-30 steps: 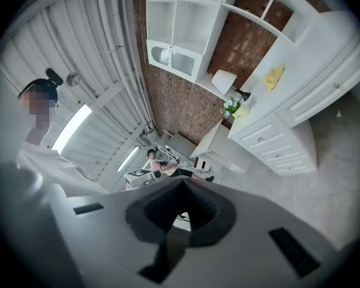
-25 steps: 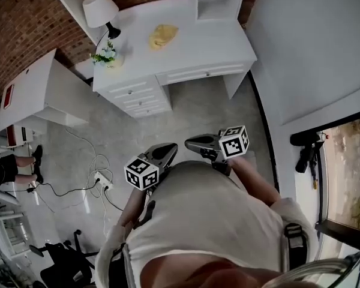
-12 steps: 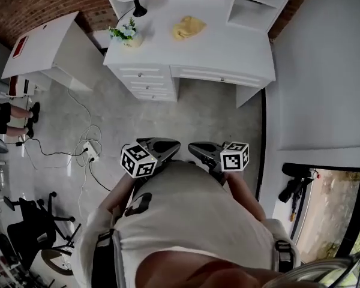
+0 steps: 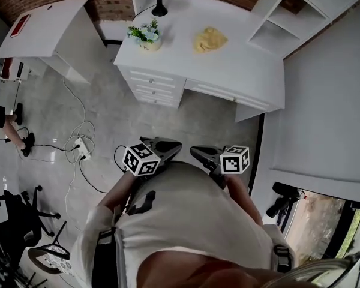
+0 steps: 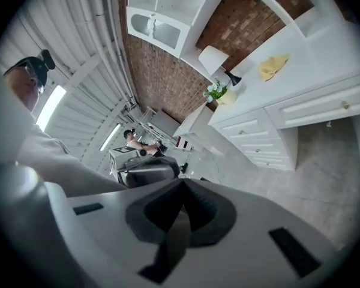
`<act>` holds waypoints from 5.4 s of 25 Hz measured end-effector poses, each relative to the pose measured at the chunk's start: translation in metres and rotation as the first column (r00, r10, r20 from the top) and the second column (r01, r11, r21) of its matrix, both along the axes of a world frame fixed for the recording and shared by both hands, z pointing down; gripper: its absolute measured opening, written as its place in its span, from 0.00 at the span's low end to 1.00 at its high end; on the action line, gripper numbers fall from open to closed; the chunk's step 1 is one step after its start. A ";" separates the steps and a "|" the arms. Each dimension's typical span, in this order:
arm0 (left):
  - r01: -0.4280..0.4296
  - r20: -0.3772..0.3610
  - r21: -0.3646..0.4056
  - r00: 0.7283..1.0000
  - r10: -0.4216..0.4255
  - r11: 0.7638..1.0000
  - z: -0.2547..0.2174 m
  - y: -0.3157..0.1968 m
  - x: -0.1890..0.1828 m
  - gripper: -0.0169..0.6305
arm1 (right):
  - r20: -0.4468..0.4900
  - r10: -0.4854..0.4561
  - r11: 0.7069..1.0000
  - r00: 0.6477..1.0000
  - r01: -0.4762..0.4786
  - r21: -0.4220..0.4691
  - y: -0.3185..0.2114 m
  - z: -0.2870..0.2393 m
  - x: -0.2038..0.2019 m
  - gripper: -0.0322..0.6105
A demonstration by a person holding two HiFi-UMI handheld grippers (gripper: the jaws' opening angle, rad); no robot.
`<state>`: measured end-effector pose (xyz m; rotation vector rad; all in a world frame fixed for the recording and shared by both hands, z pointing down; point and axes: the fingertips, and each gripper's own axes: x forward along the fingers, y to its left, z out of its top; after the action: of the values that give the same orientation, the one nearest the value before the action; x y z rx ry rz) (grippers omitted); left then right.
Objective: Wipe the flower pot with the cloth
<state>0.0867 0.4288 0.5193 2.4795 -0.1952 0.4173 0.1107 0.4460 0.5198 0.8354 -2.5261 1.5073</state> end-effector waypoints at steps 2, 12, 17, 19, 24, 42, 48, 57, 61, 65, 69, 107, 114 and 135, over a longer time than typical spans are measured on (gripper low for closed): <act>0.013 -0.022 -0.017 1.000 -0.013 1.000 0.000 -0.023 -0.013 0.06 | -0.019 -0.002 1.000 1.000 0.001 -0.027 -0.022 0.002 -0.011 0.07; 0.048 0.073 -0.022 0.996 -0.046 0.999 0.022 -0.110 -0.098 0.06 | -0.155 -0.091 0.996 0.984 0.088 -0.023 -0.124 0.005 -0.089 0.07; 0.077 0.111 -0.024 0.991 -0.074 0.997 0.032 -0.132 -0.117 0.06 | -0.154 -0.031 0.997 0.988 0.020 -0.072 -0.158 0.014 -0.094 0.07; 0.085 0.114 -0.029 0.990 -0.082 0.996 0.032 -0.141 -0.122 0.06 | -0.132 -0.010 0.996 0.991 -0.002 -0.087 -0.172 0.013 -0.094 0.07; 0.142 0.148 -0.005 0.979 -0.140 0.990 0.035 -0.176 -0.127 0.06 | -0.072 0.049 0.995 0.996 -0.055 -0.081 -0.219 0.010 -0.076 0.07; 0.237 0.292 0.034 0.927 -0.236 0.971 0.036 -0.291 -0.062 0.06 | -0.574 0.297 0.953 0.763 -0.272 0.132 -0.475 0.063 0.185 0.53; 0.283 0.322 0.027 0.905 -0.276 0.959 0.039 -0.323 -0.030 0.06 | -0.623 0.232 0.971 0.747 -0.212 0.106 -0.543 0.109 0.229 0.56; 0.408 0.343 -0.007 0.858 -0.381 0.913 0.039 -0.354 -0.027 0.06 | -0.575 0.044 0.999 0.817 -0.047 0.010 -0.555 0.164 0.211 0.22; 0.441 0.361 0.013 0.835 -0.415 0.898 0.039 -0.369 -0.045 0.06 | -0.499 0.015 0.997 0.867 -0.049 -0.056 -0.551 0.159 0.204 0.18; 0.424 0.408 0.153 0.796 -0.447 0.893 0.040 -0.398 -0.079 0.06 | -0.382 0.012 0.999 0.924 -0.025 -0.029 -0.546 0.124 0.160 0.17; 0.412 0.384 0.242 0.791 -0.477 0.879 0.045 -0.447 -0.118 0.28 | -0.178 -0.009 0.999 0.984 0.017 0.044 -0.551 0.055 0.084 0.17; 0.215 0.336 0.307 0.887 -0.316 0.927 0.078 -0.534 -0.084 0.59 | 0.124 0.100 0.989 0.987 -0.085 -0.117 -0.527 0.065 -0.025 0.19; 0.181 0.372 0.310 0.880 -0.294 0.933 0.090 -0.532 -0.079 0.59 | 0.086 0.031 0.978 0.996 -0.012 -0.208 -0.517 0.105 -0.046 0.19; 0.153 0.339 0.284 0.908 -0.248 0.947 0.082 -0.543 -0.083 0.59 | -0.090 -0.159 0.976 0.983 0.171 0.135 -0.585 0.037 0.000 0.20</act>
<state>0.0036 -0.1145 0.6010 2.5670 -0.6944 0.8149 0.1108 -0.1393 0.5566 0.6667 -2.5960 1.2326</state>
